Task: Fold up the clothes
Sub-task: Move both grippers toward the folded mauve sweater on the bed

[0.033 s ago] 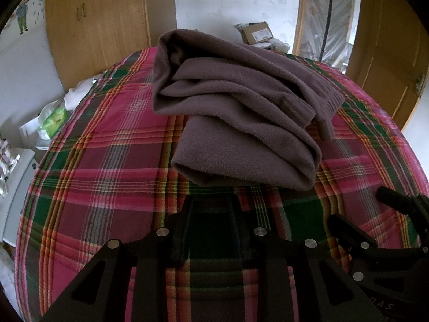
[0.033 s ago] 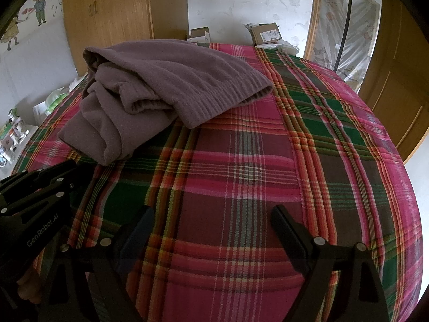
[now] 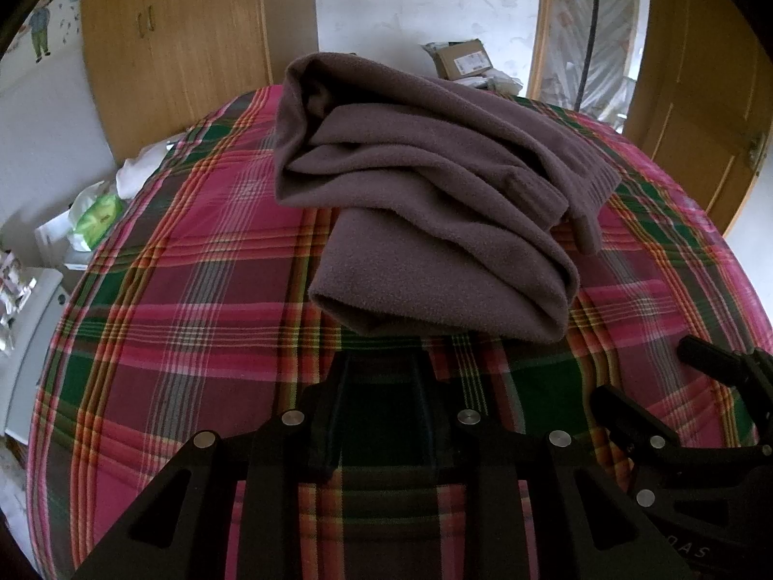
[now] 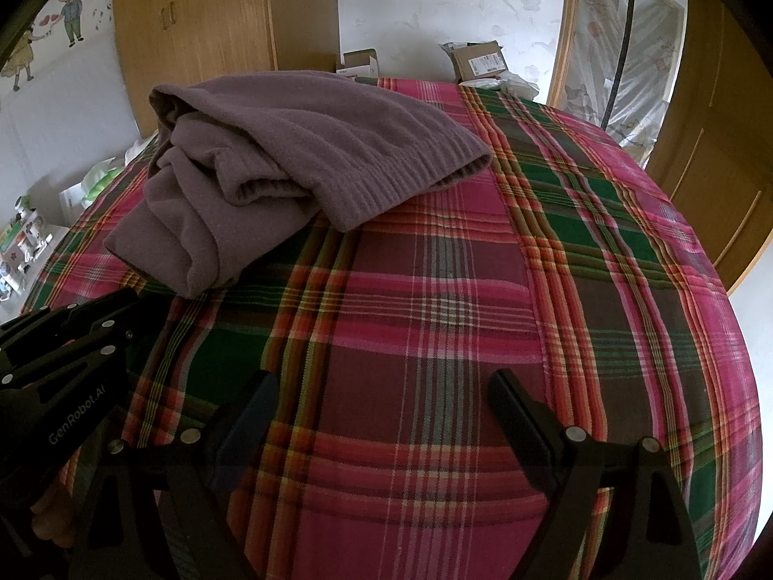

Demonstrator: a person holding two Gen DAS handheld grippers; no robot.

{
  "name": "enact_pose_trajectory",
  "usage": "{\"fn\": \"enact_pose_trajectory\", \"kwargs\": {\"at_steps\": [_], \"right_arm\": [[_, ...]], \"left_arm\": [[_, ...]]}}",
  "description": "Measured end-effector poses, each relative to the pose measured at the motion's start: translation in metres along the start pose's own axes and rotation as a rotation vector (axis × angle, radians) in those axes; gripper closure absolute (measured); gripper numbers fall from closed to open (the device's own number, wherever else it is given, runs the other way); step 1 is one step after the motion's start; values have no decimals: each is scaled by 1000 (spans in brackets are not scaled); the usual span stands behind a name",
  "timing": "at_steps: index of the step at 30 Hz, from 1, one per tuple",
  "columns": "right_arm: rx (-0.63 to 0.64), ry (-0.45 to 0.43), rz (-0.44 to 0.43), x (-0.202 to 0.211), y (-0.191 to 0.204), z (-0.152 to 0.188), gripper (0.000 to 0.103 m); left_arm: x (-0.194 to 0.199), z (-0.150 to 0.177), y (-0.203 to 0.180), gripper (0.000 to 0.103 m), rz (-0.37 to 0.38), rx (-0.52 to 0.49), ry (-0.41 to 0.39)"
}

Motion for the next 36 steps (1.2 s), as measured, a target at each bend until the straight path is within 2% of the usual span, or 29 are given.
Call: {"fn": "enact_pose_trajectory", "kwargs": {"at_steps": [18,23,24,28,32,36], "right_arm": [[0,0,5,2,3,2,13],[-6,-4,-4,1,-1,1,13],[-7,-8,-9,0,-2,-1,16],[-14,-26,-30,0,-9,-9,46],[2,-107,-35,1,-16,-30,46],[94,-159,-72,-8,-5,-51,46]], "left_arm": [[1,0,-6,76,-19,-13,-1],[1,-1,1,76,13,15,0],[1,-1,2,76,29,11,4],[2,-9,9,76,74,-8,32],[14,-36,21,76,120,-18,-65],[11,-63,28,76,172,-15,-103]]}}
Point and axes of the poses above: each gripper's, at about its wrist camera, not at the fingertips, and x roughly against the way its jaws point, y to its left, z to its underside, the point moved 3 cm from there along -x, roughly the way its jaws point, and after that the axes turned 14 degrees about -y, right-handed, at the moved point
